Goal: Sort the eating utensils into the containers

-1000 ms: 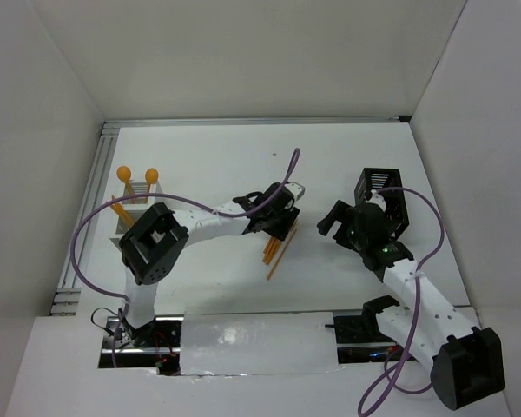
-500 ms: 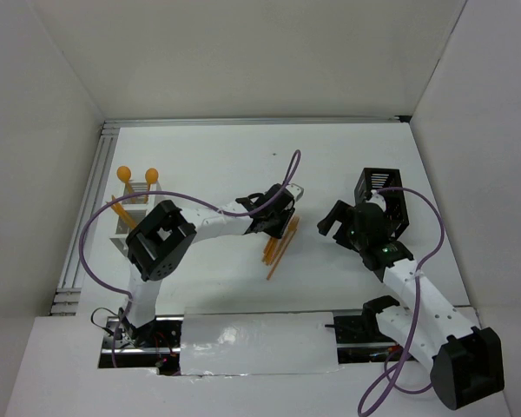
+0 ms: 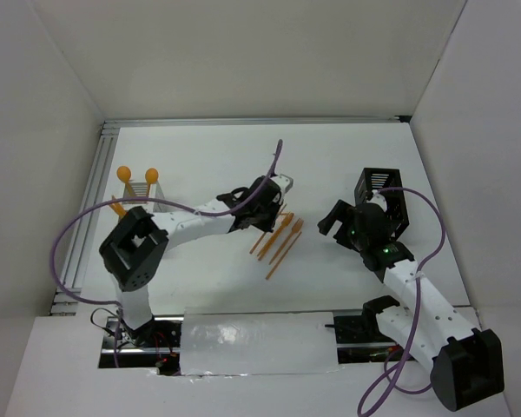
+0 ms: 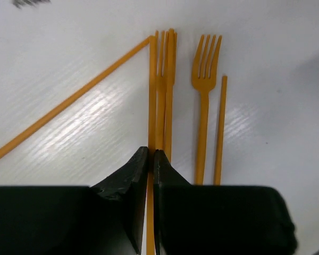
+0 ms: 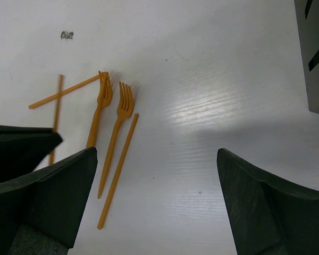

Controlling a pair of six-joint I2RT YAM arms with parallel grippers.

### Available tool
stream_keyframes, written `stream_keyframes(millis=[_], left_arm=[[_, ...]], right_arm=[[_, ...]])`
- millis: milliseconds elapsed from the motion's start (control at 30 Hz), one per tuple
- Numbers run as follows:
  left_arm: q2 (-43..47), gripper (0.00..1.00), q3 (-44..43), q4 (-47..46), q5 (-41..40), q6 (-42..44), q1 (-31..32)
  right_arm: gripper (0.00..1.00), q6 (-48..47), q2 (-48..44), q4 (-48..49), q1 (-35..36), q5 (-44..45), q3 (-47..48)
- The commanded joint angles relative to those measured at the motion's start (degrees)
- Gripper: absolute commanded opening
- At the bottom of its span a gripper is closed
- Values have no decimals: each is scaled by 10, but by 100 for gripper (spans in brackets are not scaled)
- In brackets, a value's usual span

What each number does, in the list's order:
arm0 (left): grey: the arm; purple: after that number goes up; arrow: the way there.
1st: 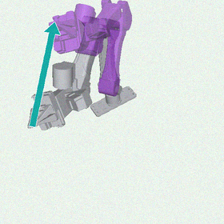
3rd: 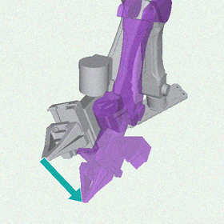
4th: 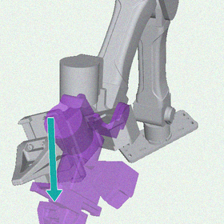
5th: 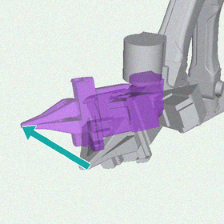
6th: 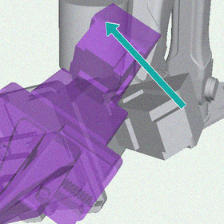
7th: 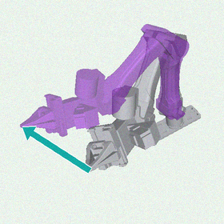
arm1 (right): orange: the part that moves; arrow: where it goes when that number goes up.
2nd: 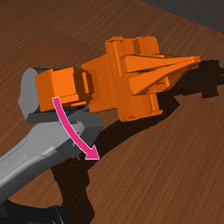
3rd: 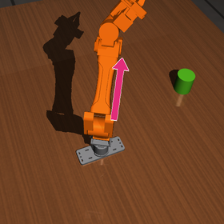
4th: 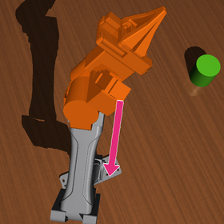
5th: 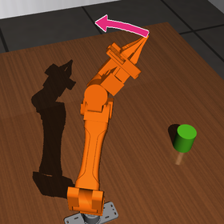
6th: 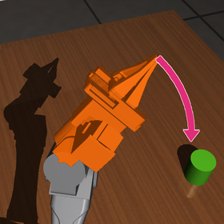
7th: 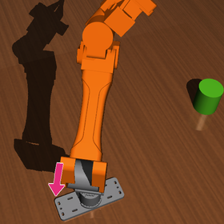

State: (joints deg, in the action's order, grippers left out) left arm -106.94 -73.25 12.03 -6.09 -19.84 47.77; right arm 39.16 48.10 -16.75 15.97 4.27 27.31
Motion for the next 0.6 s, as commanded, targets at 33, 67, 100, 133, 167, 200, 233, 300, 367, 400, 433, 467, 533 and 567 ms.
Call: stream_keyframes(millis=[33,67,100,133,167,200,233,300,367,400,433,467,533,567], left_arm=[[94,7,33,-38,38,7,-19],[109,8,32,-41,45,15,-20],[116,8,40,-43,45,16,-20],[121,8,41,-42,51,16,-20],[124,8,42,-42,53,20,-19],[124,8,43,-39,52,23,-21],[120,8,47,-39,47,23,-21],[120,8,55,-36,45,21,-22],[123,7,62,-45,56,23,-23],[127,6,66,-52,66,24,-22],[132,6,73,-71,76,24,-22],[144,5,72,-83,92,24,-20],[159,5,81,-113,105,24,-20],[163,5,80,-153,111,28,-20]], right_arm=[[100,7,-5,-2,-5,6,5],[100,5,-4,-2,-5,6,5],[100,7,-2,-2,-6,1,-1],[100,5,0,-2,-6,1,-1],[100,7,0,3,-6,1,-1],[100,7,1,3,-6,1,-1],[100,7,1,3,-7,1,-1],[100,7,-1,3,-6,1,-1],[100,6,-2,3,-4,1,-1],[100,7,-4,-5,-4,6,-1],[100,7,-2,-12,-5,13,7],[100,7,-2,-20,-6,21,12],[100,7,-13,-49,-7,49,24],[100,5,-19,-58,-7,54,33]])
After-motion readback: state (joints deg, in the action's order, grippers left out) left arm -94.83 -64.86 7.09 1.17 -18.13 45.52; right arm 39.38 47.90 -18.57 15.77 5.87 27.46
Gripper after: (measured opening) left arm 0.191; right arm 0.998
